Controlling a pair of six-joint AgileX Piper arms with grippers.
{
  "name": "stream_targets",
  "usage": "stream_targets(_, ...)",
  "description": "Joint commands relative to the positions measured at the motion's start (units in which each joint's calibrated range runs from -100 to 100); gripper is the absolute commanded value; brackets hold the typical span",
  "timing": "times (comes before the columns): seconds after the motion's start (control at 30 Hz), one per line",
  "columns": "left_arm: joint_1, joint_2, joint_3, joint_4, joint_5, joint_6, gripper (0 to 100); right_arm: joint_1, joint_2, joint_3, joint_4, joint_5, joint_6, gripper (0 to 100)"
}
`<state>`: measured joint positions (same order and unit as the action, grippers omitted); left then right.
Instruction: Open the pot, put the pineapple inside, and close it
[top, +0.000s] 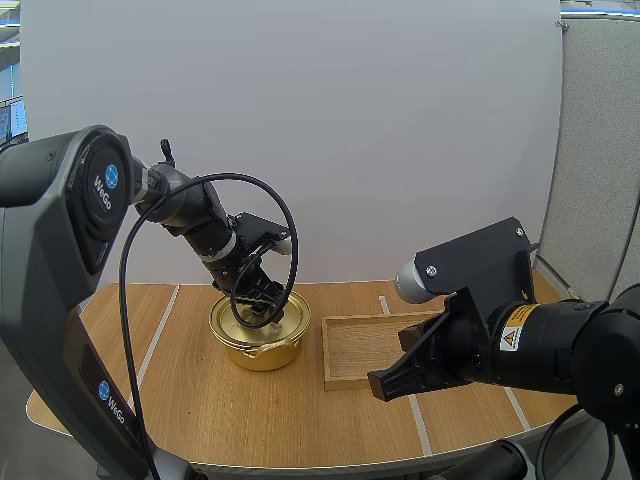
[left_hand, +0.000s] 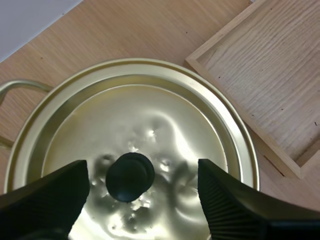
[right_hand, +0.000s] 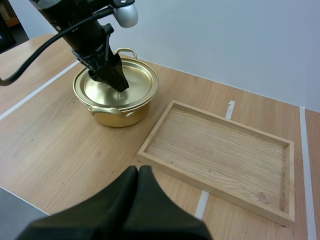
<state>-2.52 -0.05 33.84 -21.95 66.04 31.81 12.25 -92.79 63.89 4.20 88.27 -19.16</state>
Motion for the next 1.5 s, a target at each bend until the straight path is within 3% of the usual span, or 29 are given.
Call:
stream_targets(0.0,-0.15,-5.24,-3.40,-0.09,4.28,0.02,100,-0.15,-0.52,0.22,0.13,0.82,-0.56,0)
stream_targets(0.33,-0.15,-25.23,-9.21,-0.09,14.92,-0.61,100,-0.15,-0.52,0.22,0.13,0.82,-0.56,0)
stream_targets(0.8,-0.15,-52.41,-9.34,0.02,33.96,-2.06,100,-0.15,-0.52,0.22,0.13,0.82,-0.60,0)
stream_targets(1.47,-0.15,-75.35,-8.77,0.47,33.96,-9.80,100,-0.15,-0.52,0.22,0.13,0.82,-0.60,0)
